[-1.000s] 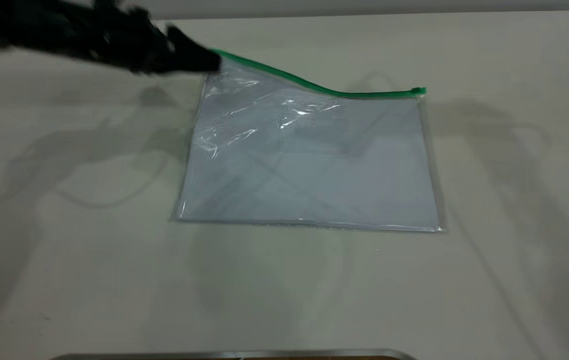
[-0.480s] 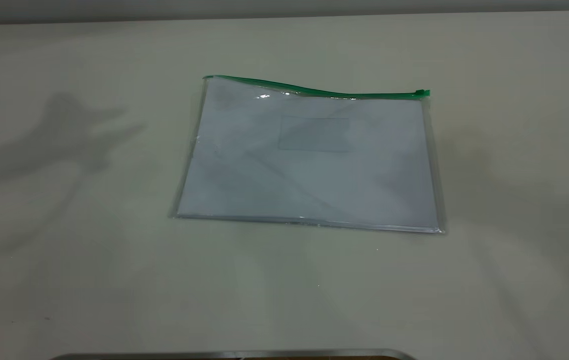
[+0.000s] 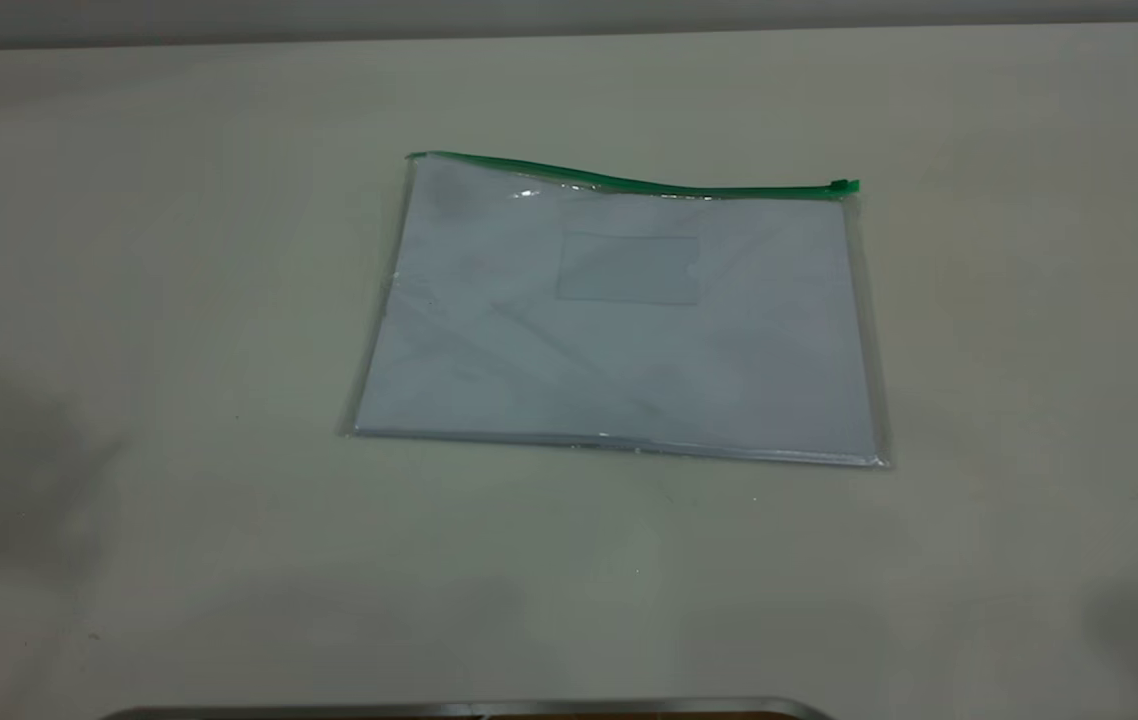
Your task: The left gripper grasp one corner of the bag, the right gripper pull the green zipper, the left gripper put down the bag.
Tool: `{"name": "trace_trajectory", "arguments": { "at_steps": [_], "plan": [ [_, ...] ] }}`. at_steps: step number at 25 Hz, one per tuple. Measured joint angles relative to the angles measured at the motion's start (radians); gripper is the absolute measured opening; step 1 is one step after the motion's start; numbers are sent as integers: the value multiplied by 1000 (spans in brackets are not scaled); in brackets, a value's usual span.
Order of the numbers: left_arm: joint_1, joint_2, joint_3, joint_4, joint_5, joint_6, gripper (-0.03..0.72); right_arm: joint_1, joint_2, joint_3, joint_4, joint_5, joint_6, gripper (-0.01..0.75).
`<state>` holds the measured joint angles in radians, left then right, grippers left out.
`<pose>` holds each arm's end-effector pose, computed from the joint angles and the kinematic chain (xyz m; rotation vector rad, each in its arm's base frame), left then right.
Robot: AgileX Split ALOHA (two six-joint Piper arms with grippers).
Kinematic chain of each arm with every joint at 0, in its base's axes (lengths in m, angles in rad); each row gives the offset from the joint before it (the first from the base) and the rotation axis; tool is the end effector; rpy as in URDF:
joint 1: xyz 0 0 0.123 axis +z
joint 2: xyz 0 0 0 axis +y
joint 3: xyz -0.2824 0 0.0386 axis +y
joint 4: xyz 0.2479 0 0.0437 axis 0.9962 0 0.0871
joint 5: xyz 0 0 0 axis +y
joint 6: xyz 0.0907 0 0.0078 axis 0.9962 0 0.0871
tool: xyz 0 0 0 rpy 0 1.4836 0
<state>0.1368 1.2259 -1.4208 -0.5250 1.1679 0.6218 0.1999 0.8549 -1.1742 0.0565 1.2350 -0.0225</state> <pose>0.2335 -0.0102 0.4330 0.5148 2.2463 -0.3053 0.1233 0.0299 0.4137 -0.2692 2.3879 0.1554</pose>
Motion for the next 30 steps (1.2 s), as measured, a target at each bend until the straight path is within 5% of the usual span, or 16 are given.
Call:
{"name": "trace_trajectory", "arguments": {
  "at_steps": [5,10,21,30],
  "plan": [
    [0,-63,15,175,0,-206,519,0,-196,368,-99,-20,61,491],
    [0,-141,197,247,0,-277,519,0,-358,659,-123,-103,113,491],
    [0,-421,818,272,-28,-285,519,0,-431,692,-173,-117,141,429],
    [0,-732,930,370,-55,-416,519,0,-431,692,-173,-117,142,425]
  ]
}}
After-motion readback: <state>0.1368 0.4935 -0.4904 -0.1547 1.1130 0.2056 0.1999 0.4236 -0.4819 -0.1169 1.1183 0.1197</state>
